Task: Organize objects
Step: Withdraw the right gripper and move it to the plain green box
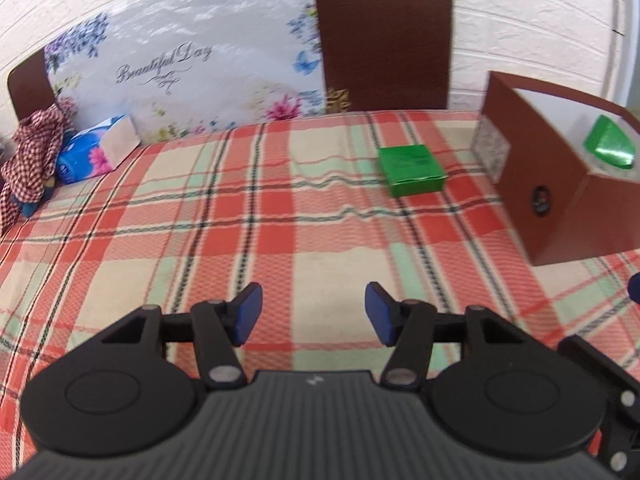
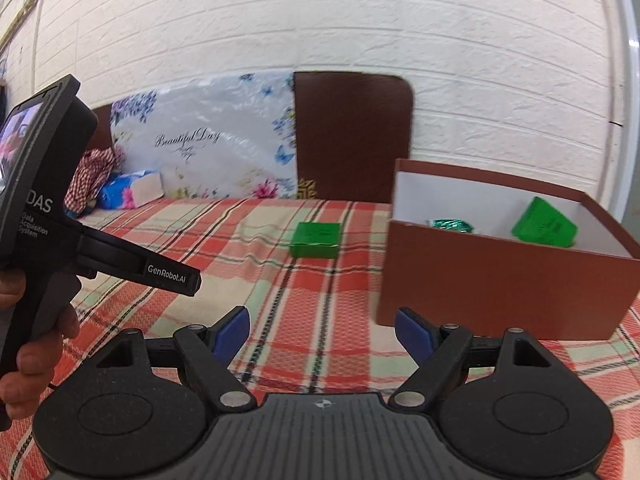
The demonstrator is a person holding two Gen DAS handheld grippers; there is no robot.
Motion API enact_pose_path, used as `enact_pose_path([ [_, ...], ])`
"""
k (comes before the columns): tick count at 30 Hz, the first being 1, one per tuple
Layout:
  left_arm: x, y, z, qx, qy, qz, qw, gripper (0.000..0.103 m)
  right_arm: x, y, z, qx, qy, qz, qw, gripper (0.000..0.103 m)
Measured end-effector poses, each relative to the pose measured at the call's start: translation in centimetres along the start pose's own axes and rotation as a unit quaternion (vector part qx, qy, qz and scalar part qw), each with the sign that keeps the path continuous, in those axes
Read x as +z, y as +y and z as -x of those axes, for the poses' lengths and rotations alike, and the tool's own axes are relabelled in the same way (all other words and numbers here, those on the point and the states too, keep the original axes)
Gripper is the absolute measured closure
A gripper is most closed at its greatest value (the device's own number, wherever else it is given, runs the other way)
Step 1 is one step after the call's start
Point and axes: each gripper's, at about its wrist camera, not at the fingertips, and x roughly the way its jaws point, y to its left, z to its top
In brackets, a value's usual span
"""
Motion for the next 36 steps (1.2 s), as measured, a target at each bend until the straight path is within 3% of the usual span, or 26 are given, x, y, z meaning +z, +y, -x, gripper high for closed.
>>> enact_pose_path([
  [10,-0.8,5.8,-4.8,0.044,0.018,0.040,0.9980,0.041,-0.6,3.9,-4.9,0.027,0.055,0.044,0.997,0.024],
  [16,-1.0,7.9,-6.0,0.044,0.003,0.061,0.9972,0.030,-0.4,4.7,-6.8,0.022,0.064,0.052,0.996,0.024],
  [24,-1.3,9.1,-7.4,0.042,-0.029,0.072,0.9961,0.016,1.4,4.5,-11.1,-0.007,0.054,0.034,0.998,0.024],
  [30,-2.0,9.3,-7.3,0.033,-0.051,0.081,0.9948,0.015,3.3,3.8,-15.0,-0.052,0.031,0.030,0.998,0.023],
  [36,-2.2,9.4,-7.4,0.026,-0.059,0.088,0.9941,0.013,4.8,3.3,-19.1,-0.069,0.030,0.036,0.997,0.023],
])
